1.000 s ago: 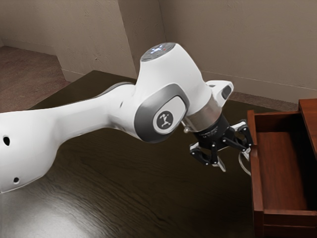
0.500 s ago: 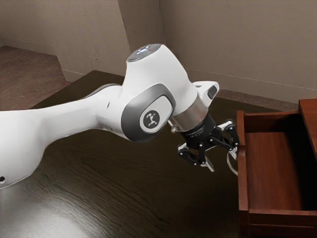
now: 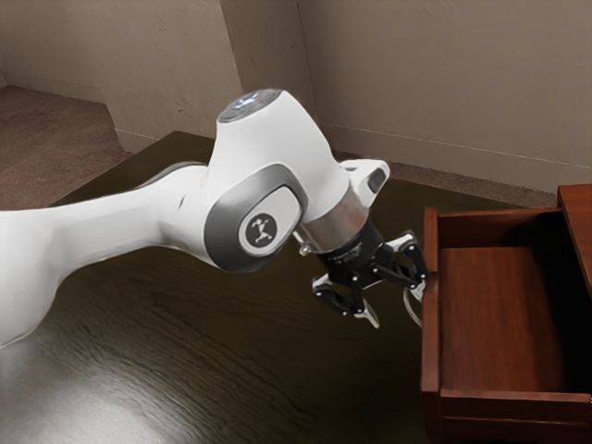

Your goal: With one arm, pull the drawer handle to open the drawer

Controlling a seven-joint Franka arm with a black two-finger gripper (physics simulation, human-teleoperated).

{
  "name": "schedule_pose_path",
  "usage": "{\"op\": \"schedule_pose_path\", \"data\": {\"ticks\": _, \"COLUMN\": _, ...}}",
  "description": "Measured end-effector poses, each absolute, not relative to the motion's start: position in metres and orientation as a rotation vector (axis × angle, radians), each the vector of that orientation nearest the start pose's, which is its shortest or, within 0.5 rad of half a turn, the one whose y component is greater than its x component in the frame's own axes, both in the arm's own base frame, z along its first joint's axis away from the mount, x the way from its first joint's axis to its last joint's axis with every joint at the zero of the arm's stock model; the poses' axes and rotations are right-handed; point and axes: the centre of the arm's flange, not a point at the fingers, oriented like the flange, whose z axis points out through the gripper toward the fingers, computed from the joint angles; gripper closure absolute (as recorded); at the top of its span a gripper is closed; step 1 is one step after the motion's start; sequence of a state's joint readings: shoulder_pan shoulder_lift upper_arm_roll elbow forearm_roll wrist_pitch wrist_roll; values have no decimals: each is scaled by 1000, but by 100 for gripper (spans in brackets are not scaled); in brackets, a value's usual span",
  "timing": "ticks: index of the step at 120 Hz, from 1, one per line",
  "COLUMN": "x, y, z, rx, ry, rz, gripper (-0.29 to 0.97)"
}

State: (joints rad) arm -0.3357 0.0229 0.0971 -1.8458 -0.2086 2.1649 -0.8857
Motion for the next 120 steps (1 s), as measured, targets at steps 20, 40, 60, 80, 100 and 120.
{"op": "schedule_pose_path", "data": {"ticks": 20, "x": 575, "y": -145, "z": 538, "rx": -3212, "ry": -1254, "rz": -260, "gripper": 34}}
{"op": "schedule_pose_path", "data": {"ticks": 40, "x": 571, "y": -138, "z": 540, "rx": -3211, "ry": -1269, "rz": -261, "gripper": 34}}
{"op": "schedule_pose_path", "data": {"ticks": 60, "x": 567, "y": -132, "z": 539, "rx": -3208, "ry": -1278, "rz": -259, "gripper": 34}}
{"op": "schedule_pose_path", "data": {"ticks": 80, "x": 563, "y": -129, "z": 541, "rx": -3208, "ry": -1278, "rz": -260, "gripper": 34}}
{"op": "schedule_pose_path", "data": {"ticks": 100, "x": 562, "y": -128, "z": 542, "rx": -3211, "ry": -1275, "rz": -263, "gripper": 34}}
{"op": "schedule_pose_path", "data": {"ticks": 120, "x": 559, "y": -129, "z": 550, "rx": -3222, "ry": -1254, "rz": -289, "gripper": 34}}
